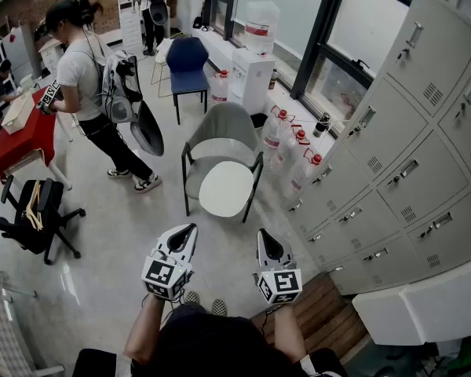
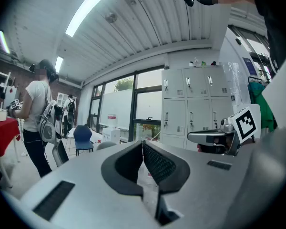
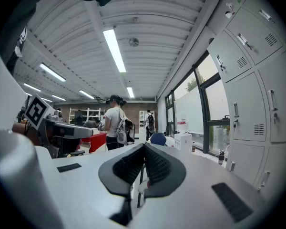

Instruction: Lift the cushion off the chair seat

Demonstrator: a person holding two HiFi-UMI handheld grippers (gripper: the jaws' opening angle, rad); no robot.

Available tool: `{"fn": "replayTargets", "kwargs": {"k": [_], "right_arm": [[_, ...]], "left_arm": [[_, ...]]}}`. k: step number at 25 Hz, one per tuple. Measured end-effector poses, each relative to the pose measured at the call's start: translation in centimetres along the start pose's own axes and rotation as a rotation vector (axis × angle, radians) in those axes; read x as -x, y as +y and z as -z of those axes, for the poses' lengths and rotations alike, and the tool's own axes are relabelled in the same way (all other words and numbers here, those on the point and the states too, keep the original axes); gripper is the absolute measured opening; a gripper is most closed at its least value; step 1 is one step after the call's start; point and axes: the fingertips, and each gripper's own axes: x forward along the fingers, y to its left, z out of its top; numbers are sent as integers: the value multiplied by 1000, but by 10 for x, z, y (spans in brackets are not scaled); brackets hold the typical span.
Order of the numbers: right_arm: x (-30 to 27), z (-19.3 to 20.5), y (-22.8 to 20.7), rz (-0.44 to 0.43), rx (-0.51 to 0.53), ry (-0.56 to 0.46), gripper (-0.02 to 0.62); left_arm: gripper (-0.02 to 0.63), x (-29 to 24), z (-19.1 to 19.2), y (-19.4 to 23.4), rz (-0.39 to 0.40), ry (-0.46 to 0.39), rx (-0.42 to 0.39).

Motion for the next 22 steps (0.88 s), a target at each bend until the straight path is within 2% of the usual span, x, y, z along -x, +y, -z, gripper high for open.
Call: {"fn": "replayTargets", "kwargs": {"k": [9,15,22], "right_arm": [[-30,-2,9,-4,21,10,29],[-56,-6,26,40,18,28,29],[-79,8,53,101,5,68,29]], "left_arm": [[20,-13,-2,24,25,17,-9],[20,-17,-7,57,67,29,-3],[20,-12,8,100,120,42,-7]]}}
